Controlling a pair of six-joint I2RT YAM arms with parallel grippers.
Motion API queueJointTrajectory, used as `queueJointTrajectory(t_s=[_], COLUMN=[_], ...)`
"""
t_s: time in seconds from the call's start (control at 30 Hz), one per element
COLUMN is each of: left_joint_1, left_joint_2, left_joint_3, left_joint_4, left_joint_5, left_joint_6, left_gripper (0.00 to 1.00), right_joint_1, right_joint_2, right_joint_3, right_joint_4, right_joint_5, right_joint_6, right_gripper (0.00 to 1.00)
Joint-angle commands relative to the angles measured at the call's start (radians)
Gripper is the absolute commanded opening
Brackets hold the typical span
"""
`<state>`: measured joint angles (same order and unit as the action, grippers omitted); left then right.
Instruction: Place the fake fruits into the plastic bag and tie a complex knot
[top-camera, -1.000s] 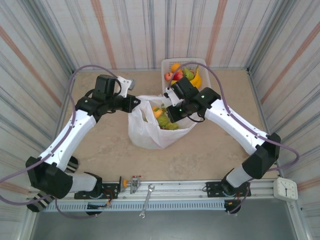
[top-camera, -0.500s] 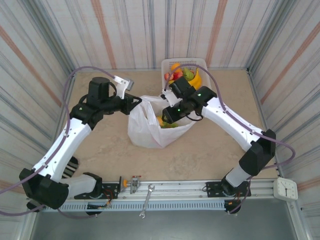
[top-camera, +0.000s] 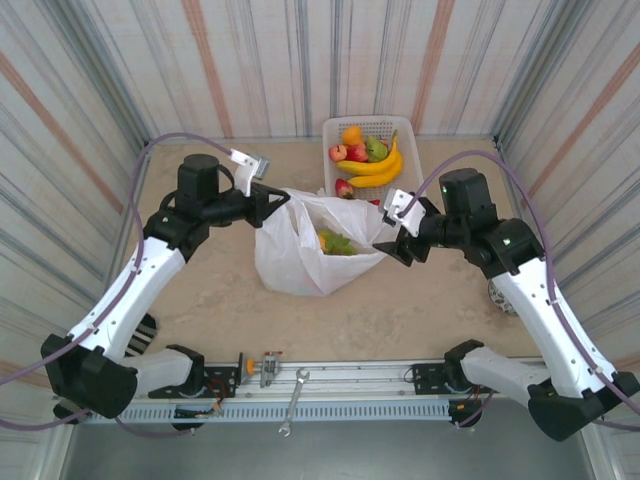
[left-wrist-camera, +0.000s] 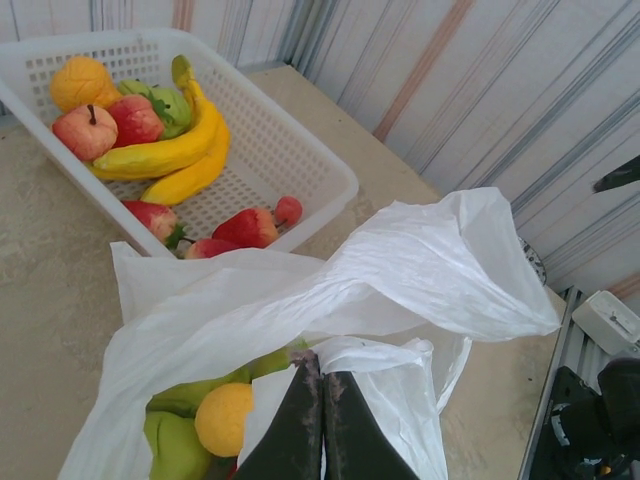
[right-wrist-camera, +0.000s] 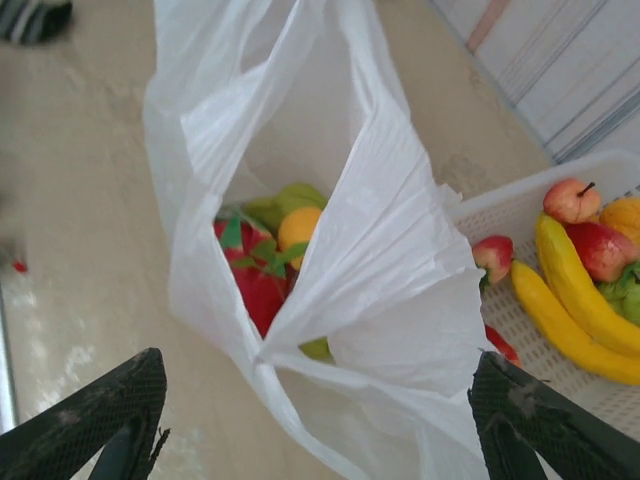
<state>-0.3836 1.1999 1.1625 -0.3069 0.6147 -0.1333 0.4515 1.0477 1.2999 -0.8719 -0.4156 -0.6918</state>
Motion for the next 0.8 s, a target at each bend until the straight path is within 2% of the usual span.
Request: queueJointTrajectory(t_s=[0.0, 0.07, 0.17, 0.27, 0.37, 0.53, 0.67, 0.77], left_joint_1=[-0.001, -0.002, -0.002, -0.003, -0.001, -0.001, -0.001, -0.001], left_joint_2=[-0.016, -0.018, -0.018, -0.02, -0.024, -0.031, -0.038, -0.043], left_joint_3=[-0.018, -0.02, -0.02, -0.02, -0.021, -0.023, -0.026, -0.03], left_joint_4=[0.063, 0.065, 0.063, 0.06, 0.054, 0.046, 0.049, 0.057], left_joint_5=[0.036, 0.034, 0.034, 0.033, 0.026, 0.021, 0.024, 0.028], left_joint_6=[-0.008, -0.008, -0.01, -0.008, -0.004, 0.001, 0.003, 0.006], left_gripper=[0.0, 0.0, 0.0, 0.0, 0.0, 0.0, 0.0, 0.0], right_joint_1=[-0.012, 0.002, 0.07, 0.128, 0.149, 0.179, 0.206, 0.207], right_joint_2=[0.041, 0.081, 0.14, 0.197, 0.232, 0.28, 0.304, 0.292], right_joint_3=[0.028, 0.06, 0.089, 0.119, 0.137, 0.139, 0.127, 0.1], right_joint_4=[-0.093, -0.146, -0.178, -0.207, -0.228, -0.228, -0.207, -0.153], right_joint_5=[-0.042, -0.028, 0.093, 0.202, 0.252, 0.347, 0.379, 0.31], right_joint_6=[-0.294, -0.367, -0.421, -0.456, -0.469, -0.488, -0.493, -0.484], right_gripper=[0.82, 0.82, 0.81, 0.77, 0.76, 0.69, 0.57, 0.4])
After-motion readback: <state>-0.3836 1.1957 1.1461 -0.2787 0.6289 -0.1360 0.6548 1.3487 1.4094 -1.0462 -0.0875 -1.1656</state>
